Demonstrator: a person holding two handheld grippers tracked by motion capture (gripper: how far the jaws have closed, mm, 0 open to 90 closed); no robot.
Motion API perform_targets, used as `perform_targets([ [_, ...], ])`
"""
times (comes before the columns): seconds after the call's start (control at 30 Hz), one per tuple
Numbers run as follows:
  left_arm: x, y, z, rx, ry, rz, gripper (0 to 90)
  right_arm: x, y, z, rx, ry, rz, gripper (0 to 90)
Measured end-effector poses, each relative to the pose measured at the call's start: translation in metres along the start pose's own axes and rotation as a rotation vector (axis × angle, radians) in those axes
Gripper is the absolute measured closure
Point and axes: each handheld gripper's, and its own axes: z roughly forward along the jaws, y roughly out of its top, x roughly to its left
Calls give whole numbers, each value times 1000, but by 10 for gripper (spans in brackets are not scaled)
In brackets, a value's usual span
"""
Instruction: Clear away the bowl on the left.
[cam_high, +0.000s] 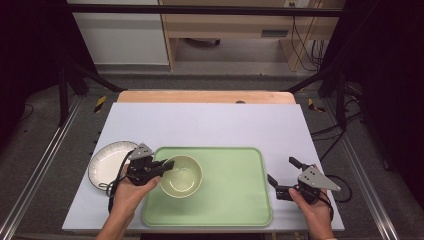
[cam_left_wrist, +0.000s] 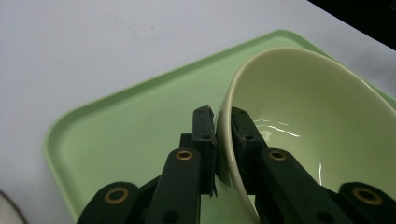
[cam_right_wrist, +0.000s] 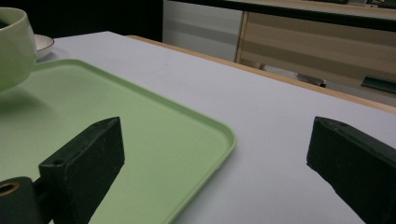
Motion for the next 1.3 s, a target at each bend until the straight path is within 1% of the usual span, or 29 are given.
perform_targets([
  [0.03,-4,1,4,4,-11,5,823,0,0,0,0,0,0,41],
  [0.23,-17,1,19,20,-45,16,823,0,0,0,-1,2,-1,41],
  [0.53,-31,0,34,47,-92,14,823,0,0,0,-2,0,4,42],
  [0.57,-33,0,35,48,-95,8,823,0,0,-1,-3,0,4,41],
  [0.63,-34,0,35,50,-96,10,823,0,0,-1,-3,-1,3,42],
  [0.7,-34,0,37,47,-95,4,823,0,0,-1,-1,-1,7,41],
  [0.73,-35,-1,38,50,-93,-6,823,0,0,-1,0,0,7,42],
  [0.83,-35,-3,42,73,-89,-16,822,0,0,0,0,1,3,41],
  [0.87,-35,-3,43,78,-90,-24,822,0,0,0,0,0,3,42],
  [0.9,-34,-4,44,83,-90,-41,822,0,0,0,-1,0,2,42],
  [0.93,-34,-4,45,86,-93,-49,822,0,0,0,0,0,3,42],
  [0.97,-34,-4,45,86,-93,-49,822,0,0,0,1,0,3,42],
  [1.0,-33,-6,47,87,-94,-60,823,0,0,0,2,-1,3,42],
  [1.1,-34,-7,48,98,-88,-54,822,0,0,0,2,-1,5,42],
  [1.2,-35,-7,49,96,-88,-63,821,0,0,0,2,-1,5,42],
  [1.3,-36,-7,50,103,-90,-57,822,0,0,-1,2,-2,6,42],
])
